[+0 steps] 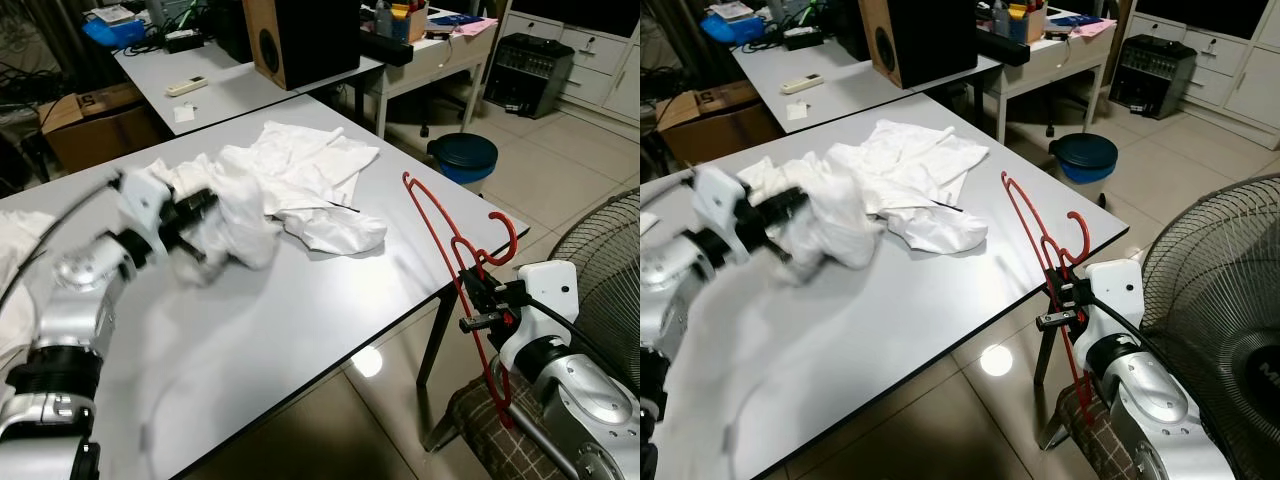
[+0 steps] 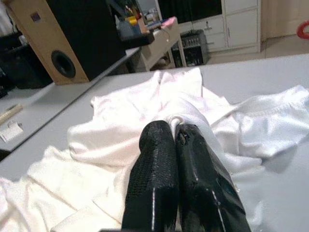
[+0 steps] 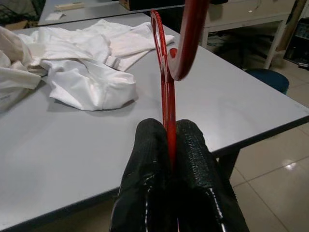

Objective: Hang hanger

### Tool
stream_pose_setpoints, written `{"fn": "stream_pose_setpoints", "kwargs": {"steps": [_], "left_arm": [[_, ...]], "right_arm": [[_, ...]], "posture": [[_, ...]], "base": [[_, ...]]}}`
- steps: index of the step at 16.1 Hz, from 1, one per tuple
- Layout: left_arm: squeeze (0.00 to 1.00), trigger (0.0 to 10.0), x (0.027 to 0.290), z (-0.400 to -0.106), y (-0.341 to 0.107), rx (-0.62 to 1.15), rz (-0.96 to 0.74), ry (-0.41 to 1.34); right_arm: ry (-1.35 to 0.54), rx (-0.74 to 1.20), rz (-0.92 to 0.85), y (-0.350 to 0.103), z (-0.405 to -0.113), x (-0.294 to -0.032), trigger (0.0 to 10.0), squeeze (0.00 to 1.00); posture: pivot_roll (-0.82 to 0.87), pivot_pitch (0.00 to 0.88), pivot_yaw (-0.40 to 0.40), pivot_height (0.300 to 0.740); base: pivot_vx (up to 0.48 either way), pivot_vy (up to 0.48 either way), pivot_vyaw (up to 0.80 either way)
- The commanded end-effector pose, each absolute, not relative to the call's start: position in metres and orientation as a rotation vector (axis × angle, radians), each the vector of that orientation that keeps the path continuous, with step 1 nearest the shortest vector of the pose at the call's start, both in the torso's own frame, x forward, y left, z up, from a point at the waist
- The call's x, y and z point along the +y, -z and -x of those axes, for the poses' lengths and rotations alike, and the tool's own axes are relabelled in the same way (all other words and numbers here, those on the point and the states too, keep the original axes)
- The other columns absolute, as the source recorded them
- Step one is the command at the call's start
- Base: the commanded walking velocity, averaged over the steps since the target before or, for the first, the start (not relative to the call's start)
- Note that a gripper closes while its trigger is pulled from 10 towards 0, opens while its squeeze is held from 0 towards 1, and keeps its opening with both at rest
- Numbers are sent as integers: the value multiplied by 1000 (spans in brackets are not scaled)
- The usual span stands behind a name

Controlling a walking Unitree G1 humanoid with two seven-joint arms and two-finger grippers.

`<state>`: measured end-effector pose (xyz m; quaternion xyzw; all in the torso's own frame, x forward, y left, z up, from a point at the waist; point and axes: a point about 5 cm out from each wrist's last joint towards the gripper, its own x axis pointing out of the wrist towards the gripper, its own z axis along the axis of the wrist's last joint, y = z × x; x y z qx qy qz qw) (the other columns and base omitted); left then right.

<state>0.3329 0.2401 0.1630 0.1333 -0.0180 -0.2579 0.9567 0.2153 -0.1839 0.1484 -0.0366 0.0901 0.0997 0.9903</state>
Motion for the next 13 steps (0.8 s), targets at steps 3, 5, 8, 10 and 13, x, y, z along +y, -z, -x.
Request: {"fn": "stream_pose_setpoints", "kwargs": {"steps": [3, 5, 8, 10, 13], "left_arm": [[0, 0, 233, -334, -180, -54, -213, 600], [0, 0, 225, -335, -198, -87, -45, 673], [0, 0, 239, -341, -178, 123, -7, 596], [0, 1137, 257, -331, -135, 363, -209, 473], [639, 10000, 264, -326, -128, 398, -244, 399]], "right_arm": [[-189, 173, 76, -148, -215, -183, 10000, 0], [-188, 168, 75, -149, -216, -184, 10000, 0], [-189, 165, 69, -148, -218, -182, 10000, 0], [-197, 172, 65, -146, -216, -179, 10000, 0], [-200, 177, 64, -145, -215, -178, 10000, 0]], "posture": [[-19, 0, 118, 740], [-19, 0, 118, 740], [-7, 0, 126, 740], [-9, 0, 131, 740], [-12, 0, 132, 740]], "base": [[0, 0, 0], [0, 0, 0], [0, 0, 0], [0, 0, 0], [0, 0, 0]]}}
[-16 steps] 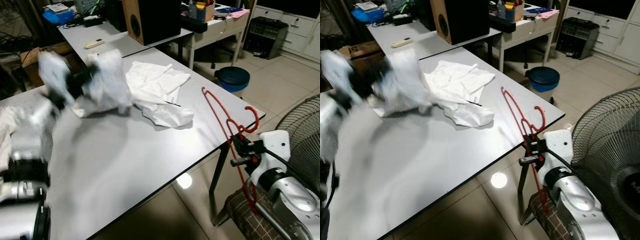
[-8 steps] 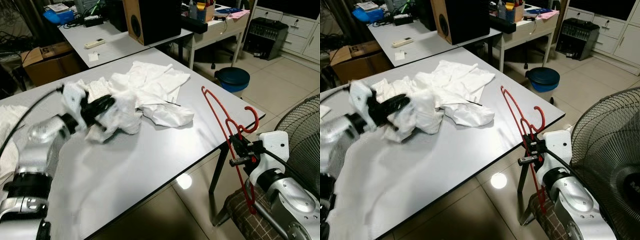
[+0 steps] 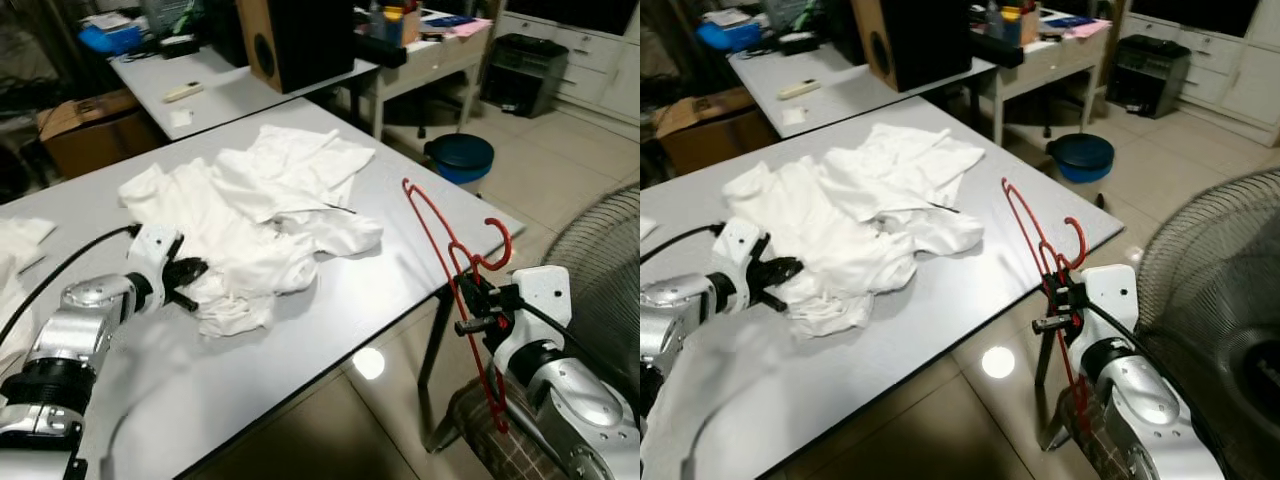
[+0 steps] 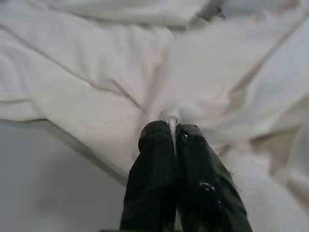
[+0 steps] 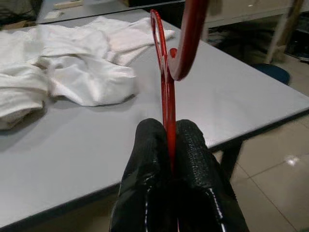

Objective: Hang hanger

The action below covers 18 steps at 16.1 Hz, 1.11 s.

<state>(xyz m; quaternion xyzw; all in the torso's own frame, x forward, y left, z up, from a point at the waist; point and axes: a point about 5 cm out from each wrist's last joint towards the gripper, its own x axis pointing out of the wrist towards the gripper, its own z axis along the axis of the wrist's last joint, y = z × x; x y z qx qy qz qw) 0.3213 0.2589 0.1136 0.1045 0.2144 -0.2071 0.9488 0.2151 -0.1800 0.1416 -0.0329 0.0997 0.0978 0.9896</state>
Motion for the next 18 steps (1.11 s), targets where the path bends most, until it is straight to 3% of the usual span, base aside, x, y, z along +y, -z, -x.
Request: {"fn": "stream_pose_setpoints", "kwargs": {"steps": [1, 4, 6, 7, 11, 12, 17, 18], "left_arm": [[1000, 10000, 263, -329, -138, 342, -239, 404], [1000, 10000, 259, -339, -166, 199, -270, 448], [1000, 10000, 238, -335, -179, 100, -230, 598], [1000, 10000, 221, -329, -176, 104, -216, 712], [1000, 10000, 187, -314, -138, 240, -277, 851], [0, 10000, 184, -311, -123, 281, -384, 839], [0, 10000, 179, -306, -109, 301, -438, 745], [0, 6471, 179, -308, -108, 290, -453, 712]], "right_arm": [[-202, 178, 66, -145, -215, -178, 10000, 0], [-208, 177, 72, -146, -216, -179, 10000, 0], [-208, 176, 74, -146, -216, -179, 10000, 0], [-208, 176, 74, -146, -217, -179, 10000, 0], [-205, 174, 69, -146, -216, -177, 10000, 0], [-203, 173, 69, -146, -215, -177, 10000, 0], [-207, 176, 69, -146, -214, -177, 10000, 0], [-212, 177, 70, -146, -215, -176, 10000, 0]], "posture": [[-12, 0, 132, 740], [-14, 0, 124, 740], [-14, 0, 124, 740], [-10, 0, 124, 740], [-18, 0, 137, 740], [-23, 0, 140, 740], [-27, 0, 139, 740], [-27, 0, 139, 740]], "base": [[0, 0, 0], [0, 0, 0], [0, 0, 0], [0, 0, 0], [0, 0, 0], [0, 0, 0], [0, 0, 0], [0, 0, 0]]}}
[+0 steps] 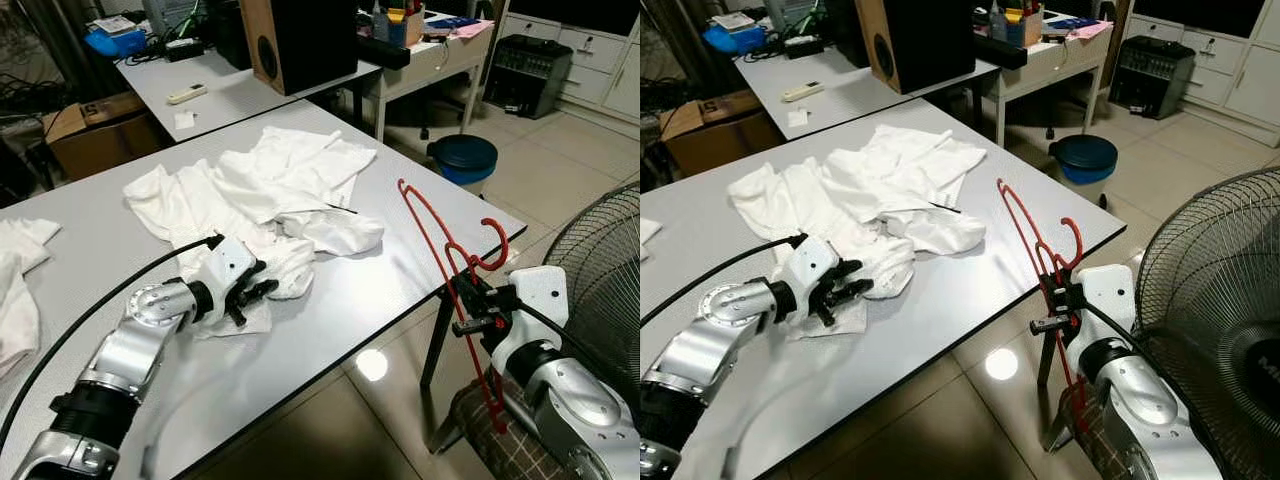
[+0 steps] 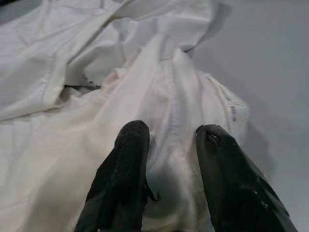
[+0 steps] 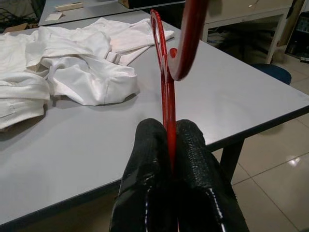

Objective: Hang hanger

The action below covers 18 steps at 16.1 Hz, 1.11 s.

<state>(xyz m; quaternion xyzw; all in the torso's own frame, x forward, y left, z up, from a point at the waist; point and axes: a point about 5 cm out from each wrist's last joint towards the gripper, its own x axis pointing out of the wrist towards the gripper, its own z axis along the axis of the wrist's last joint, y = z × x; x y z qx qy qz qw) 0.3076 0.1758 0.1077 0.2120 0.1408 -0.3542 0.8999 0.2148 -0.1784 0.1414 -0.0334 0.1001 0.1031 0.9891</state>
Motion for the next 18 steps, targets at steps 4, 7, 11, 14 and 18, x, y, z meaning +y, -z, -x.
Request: {"fn": "stream_pose_setpoints", "kwargs": {"steps": [4, 7, 11, 14, 18], "left_arm": [[0, 0, 170, -305, -104, 284, -471, 734], [0, 0, 168, -305, -103, 277, -485, 738], [0, 0, 169, -306, -103, 271, -486, 751], [0, 0, 169, -307, -105, 258, -471, 758], [0, 0, 171, -316, -129, 192, -228, 753]], "right_arm": [[-222, 177, 70, -146, -216, -174, 10000, 0], [-222, 174, 70, -146, -216, -173, 10000, 0], [-223, 172, 72, -146, -216, -174, 10000, 0], [-228, 172, 76, -146, -216, -174, 10000, 0], [-347, 129, 17, -156, -211, -176, 10000, 0]], "posture": [[-23, 0, 129, 740], [-25, 0, 132, 740], [-27, 0, 133, 740], [-31, 0, 131, 740], [-34, 0, 128, 740]], "base": [[0, 0, 0], [0, 0, 0], [0, 0, 0], [0, 0, 0], [0, 0, 0]]}}
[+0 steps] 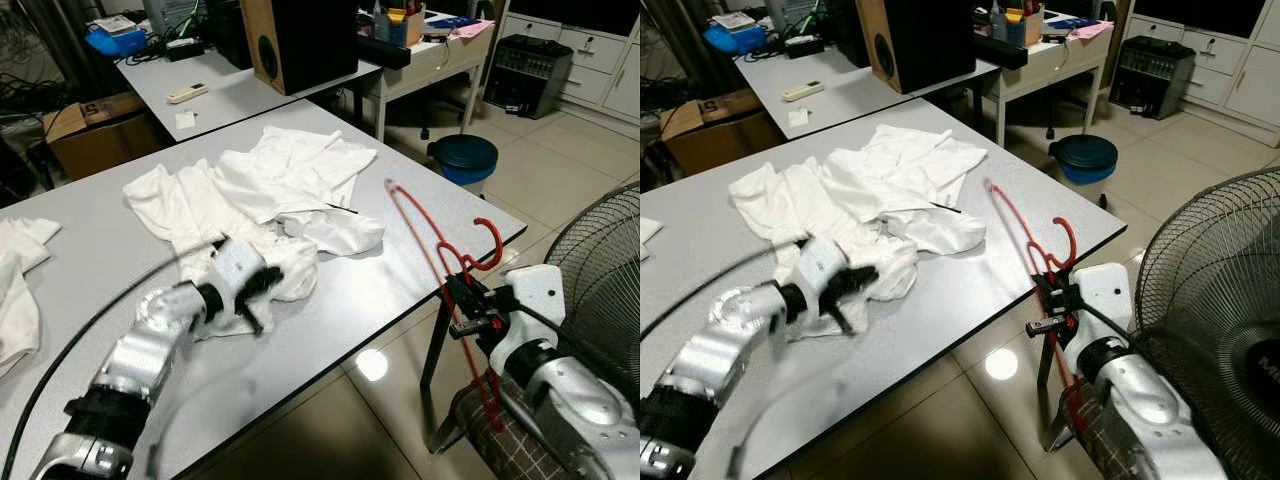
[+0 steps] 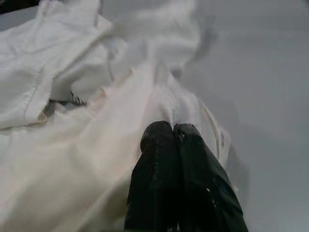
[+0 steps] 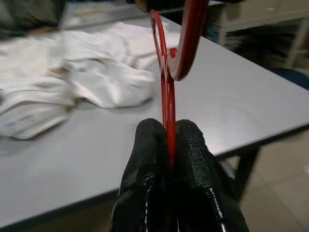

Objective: Hang hanger

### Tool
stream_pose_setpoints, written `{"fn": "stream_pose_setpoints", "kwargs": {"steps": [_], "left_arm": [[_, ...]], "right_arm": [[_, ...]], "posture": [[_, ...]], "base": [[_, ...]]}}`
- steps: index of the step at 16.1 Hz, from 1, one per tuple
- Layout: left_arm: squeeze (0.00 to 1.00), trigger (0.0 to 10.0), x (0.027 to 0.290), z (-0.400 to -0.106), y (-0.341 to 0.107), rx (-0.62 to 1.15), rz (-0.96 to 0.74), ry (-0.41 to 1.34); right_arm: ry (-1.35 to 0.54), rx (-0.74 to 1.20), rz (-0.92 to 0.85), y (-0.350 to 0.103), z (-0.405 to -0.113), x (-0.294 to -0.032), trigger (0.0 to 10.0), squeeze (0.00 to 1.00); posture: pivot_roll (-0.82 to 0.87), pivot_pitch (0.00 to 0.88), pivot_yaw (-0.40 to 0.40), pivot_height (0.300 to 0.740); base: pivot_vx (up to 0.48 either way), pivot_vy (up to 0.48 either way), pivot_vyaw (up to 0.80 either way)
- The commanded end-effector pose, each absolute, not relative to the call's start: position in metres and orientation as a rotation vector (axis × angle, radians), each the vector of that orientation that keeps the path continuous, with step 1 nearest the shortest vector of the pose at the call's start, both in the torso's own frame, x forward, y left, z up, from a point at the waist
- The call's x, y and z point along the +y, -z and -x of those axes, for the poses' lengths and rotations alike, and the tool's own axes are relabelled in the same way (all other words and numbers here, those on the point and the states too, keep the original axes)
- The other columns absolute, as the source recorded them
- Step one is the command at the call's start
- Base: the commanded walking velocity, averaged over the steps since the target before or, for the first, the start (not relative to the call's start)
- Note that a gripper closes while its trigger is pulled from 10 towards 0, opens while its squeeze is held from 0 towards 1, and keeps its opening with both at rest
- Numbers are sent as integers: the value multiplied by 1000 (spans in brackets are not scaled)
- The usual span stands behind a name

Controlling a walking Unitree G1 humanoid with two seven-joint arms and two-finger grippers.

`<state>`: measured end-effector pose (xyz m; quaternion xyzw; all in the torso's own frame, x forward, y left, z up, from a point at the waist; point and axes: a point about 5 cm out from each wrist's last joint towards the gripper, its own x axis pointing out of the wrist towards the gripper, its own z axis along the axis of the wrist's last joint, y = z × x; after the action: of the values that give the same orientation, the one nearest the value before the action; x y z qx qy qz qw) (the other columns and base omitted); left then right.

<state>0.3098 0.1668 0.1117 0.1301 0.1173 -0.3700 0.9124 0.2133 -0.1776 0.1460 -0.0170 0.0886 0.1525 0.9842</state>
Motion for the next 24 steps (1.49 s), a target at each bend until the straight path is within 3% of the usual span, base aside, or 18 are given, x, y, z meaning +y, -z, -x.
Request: {"fn": "stream_pose_setpoints", "kwargs": {"steps": [1, 5, 11, 20, 24], "left_arm": [[0, 0, 171, -317, -136, 172, -181, 770], [0, 0, 178, -321, -177, 101, -78, 868], [0, 0, 191, -328, -200, 95, -163, 822], [0, 0, 178, -312, -198, 146, -142, 961], [0, 0, 174, -312, -218, 59, -92, 966]], "right_arm": [[-388, 126, 19, -157, -208, -176, 10000, 0], [-672, 176, 27, -161, -191, -170, 10000, 0], [-847, 220, 22, -166, -180, -167, 10000, 0], [-826, 231, 72, -166, -194, -165, 10000, 0], [-845, 378, 151, -144, -198, -162, 10000, 0]], "posture": [[-35, 0, 128, 740], [-37, 0, 129, 740], [-31, 0, 122, 740], [-26, 0, 106, 740], [-24, 0, 102, 740]], "base": [[0, 0, 0], [0, 0, 0], [0, 0, 0], [0, 0, 0], [0, 0, 0]]}}
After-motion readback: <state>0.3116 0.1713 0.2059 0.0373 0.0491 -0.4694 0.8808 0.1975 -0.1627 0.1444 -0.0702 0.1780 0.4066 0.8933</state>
